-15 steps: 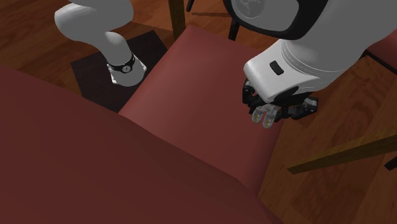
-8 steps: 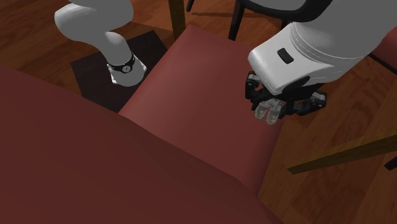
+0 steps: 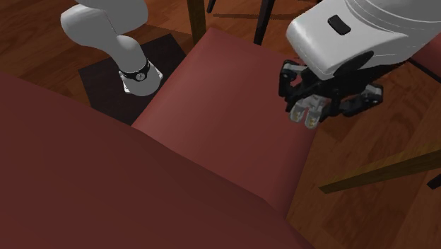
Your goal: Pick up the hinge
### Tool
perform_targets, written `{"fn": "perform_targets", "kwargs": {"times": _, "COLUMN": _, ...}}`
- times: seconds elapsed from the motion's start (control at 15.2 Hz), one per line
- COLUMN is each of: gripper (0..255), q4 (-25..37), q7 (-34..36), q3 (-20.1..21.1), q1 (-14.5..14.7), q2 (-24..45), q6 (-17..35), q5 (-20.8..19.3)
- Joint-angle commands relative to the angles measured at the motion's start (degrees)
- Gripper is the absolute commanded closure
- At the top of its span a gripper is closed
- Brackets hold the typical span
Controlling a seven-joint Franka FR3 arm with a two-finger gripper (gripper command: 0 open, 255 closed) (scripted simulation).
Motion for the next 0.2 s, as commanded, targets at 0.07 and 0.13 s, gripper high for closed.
{"fn": "perform_targets", "kwargs": {"times": 0.07, "gripper": 255, "q4": 3.0, "q7": 0.2, "q3": 0.0, "q1": 0.6, "q2": 1.0, "q6": -2.2, "q5": -0.4}}
{"fn": "perform_targets", "kwargs": {"times": 0.13, "gripper": 255, "q4": 3.0, "q7": 0.2, "q3": 0.0, "q1": 0.6, "q2": 0.9, "q6": -2.2, "q5": -0.4}}
